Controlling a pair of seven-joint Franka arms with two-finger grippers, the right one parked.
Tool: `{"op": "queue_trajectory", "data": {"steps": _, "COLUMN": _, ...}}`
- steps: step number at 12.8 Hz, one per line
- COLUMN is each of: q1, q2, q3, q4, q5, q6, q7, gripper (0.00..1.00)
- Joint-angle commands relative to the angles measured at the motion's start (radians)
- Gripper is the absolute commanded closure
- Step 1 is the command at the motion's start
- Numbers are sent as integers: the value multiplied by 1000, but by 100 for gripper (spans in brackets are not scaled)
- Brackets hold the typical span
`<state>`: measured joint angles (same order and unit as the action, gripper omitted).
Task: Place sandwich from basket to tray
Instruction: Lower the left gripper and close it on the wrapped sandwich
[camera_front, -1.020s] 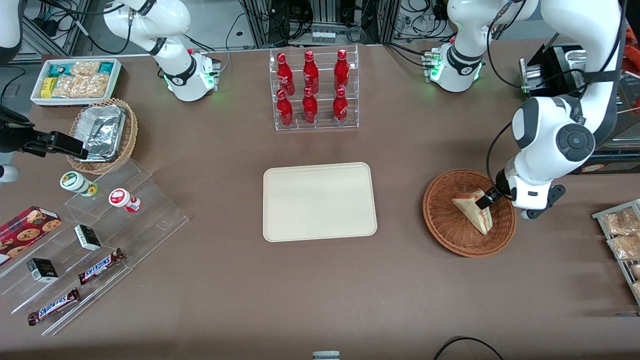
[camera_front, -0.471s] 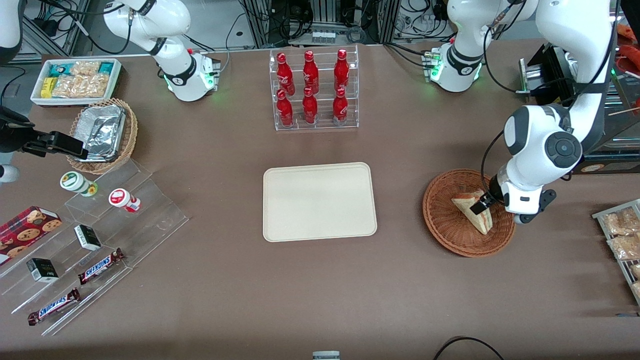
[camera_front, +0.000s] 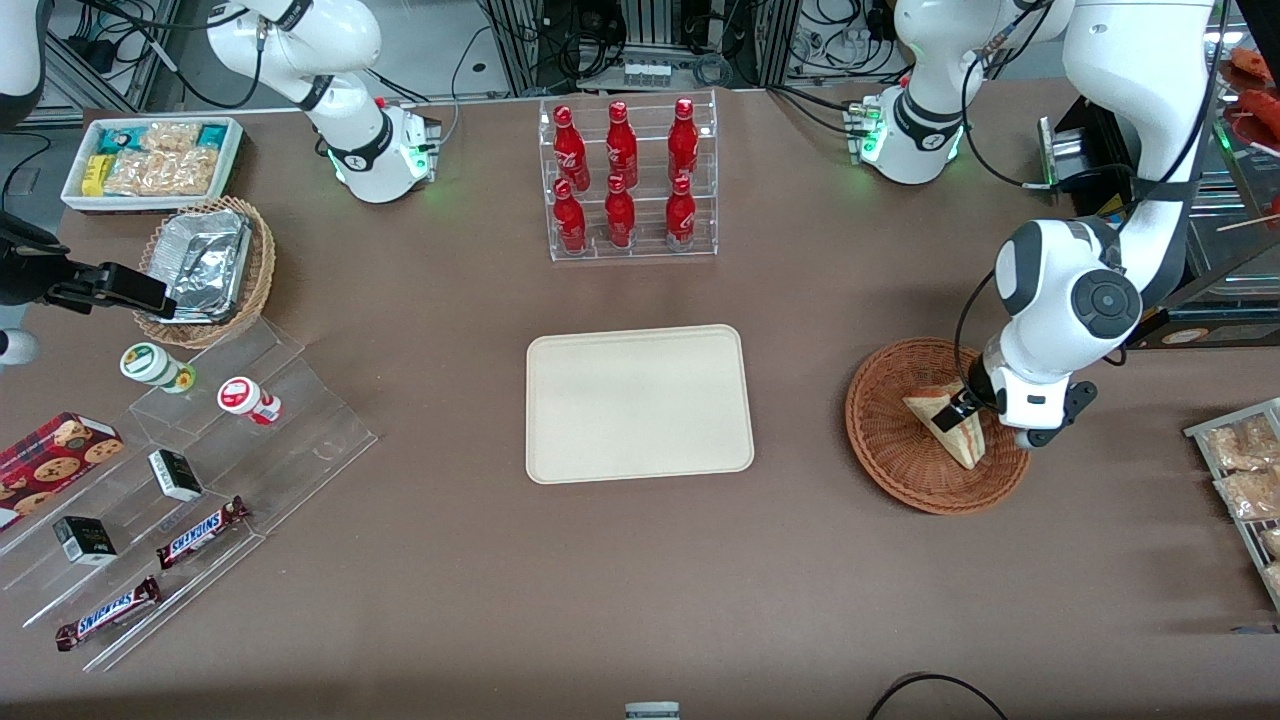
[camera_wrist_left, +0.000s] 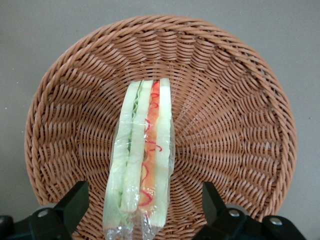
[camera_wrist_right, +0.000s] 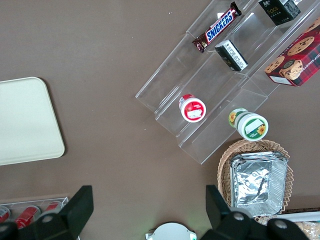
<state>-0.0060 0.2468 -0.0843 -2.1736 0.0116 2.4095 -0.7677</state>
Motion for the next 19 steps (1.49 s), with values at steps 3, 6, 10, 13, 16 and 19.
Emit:
{"op": "queue_trajectory", "data": {"steps": 3, "q1": 4, "q2": 12, "q3": 0, "q4": -34, "q5": 1, "q6": 49, "q7": -24, "gripper": 0}}
{"op": "queue_trajectory", "data": {"steps": 6, "q1": 6, "q2": 32, "q3": 0, "q4": -34, "q5": 1, "q6": 63, "q7": -47, "gripper": 21}}
{"op": "queue_trajectory", "data": {"steps": 10, "q1": 4, "q2": 37, "q3": 0, "q4": -31, "q5": 1, "q6": 53, "q7": -61, "gripper": 99}}
{"op": "queue_trajectory", "data": {"steps": 13, "q1": 4, "q2": 13, "q3": 0, "q4": 12, "q5": 2, "q6": -37, "q7": -41, "gripper": 100}}
{"op": "queue_trajectory", "data": {"steps": 16, "q1": -23, "q2": 14, "q3": -3, "q4": 145, "q5": 14, "q6": -238, "q7": -36, "gripper": 100}}
{"op": "queue_trajectory", "data": {"steps": 19, "q1": -67, "q2": 2, "q3": -6, "q4": 253, "q5": 13, "q6": -404, "q7": 10, "gripper": 100}}
